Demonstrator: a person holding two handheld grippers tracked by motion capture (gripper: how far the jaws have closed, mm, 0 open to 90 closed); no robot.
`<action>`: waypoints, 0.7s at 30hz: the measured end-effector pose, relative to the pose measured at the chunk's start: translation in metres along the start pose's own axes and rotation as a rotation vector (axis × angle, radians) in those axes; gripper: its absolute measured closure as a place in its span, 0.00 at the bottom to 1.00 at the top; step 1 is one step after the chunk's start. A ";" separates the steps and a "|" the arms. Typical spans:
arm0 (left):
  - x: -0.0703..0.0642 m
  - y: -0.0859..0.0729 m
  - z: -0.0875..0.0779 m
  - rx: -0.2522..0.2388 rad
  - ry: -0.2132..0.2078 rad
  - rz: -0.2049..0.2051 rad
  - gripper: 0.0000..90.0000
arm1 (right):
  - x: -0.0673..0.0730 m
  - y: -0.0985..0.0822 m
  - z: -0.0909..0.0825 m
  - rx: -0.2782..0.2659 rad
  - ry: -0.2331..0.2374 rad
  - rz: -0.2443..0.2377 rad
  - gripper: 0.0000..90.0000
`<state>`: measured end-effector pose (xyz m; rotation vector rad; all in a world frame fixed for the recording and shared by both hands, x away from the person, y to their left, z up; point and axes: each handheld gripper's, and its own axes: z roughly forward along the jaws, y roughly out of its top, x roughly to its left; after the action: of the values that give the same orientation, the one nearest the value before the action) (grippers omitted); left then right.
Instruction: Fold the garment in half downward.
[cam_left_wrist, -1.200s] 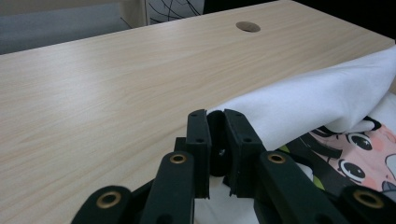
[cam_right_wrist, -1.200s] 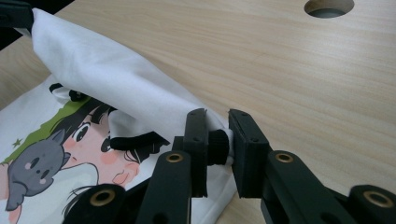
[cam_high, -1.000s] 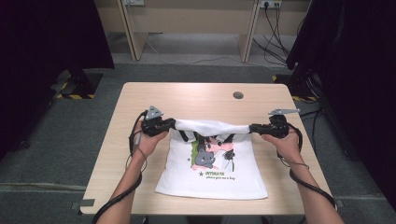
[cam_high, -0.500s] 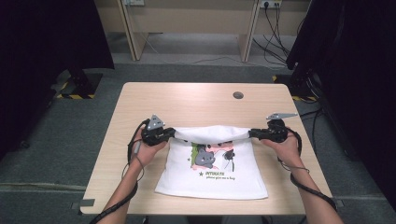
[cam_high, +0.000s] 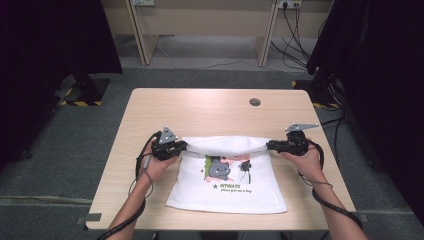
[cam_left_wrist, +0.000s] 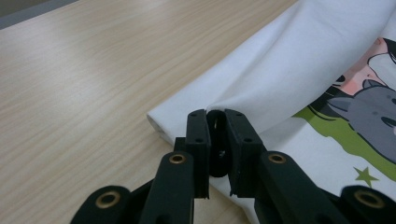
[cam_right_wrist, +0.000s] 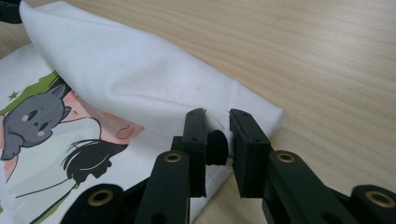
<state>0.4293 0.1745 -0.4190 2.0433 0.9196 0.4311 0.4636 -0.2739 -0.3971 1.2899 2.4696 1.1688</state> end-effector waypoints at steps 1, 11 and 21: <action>0.000 0.000 0.000 0.000 0.000 0.000 0.89 | 0.000 0.000 0.000 0.000 0.000 0.000 0.86; -0.003 0.000 -0.007 -0.015 0.000 0.015 0.89 | 0.004 -0.003 -0.003 -0.004 0.006 -0.018 0.86; -0.008 -0.002 -0.012 -0.016 0.011 0.049 0.89 | 0.010 -0.004 -0.009 -0.009 0.014 -0.041 0.86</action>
<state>0.4158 0.1756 -0.4136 2.0544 0.8711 0.4755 0.4513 -0.2729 -0.3915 1.2265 2.4856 1.1820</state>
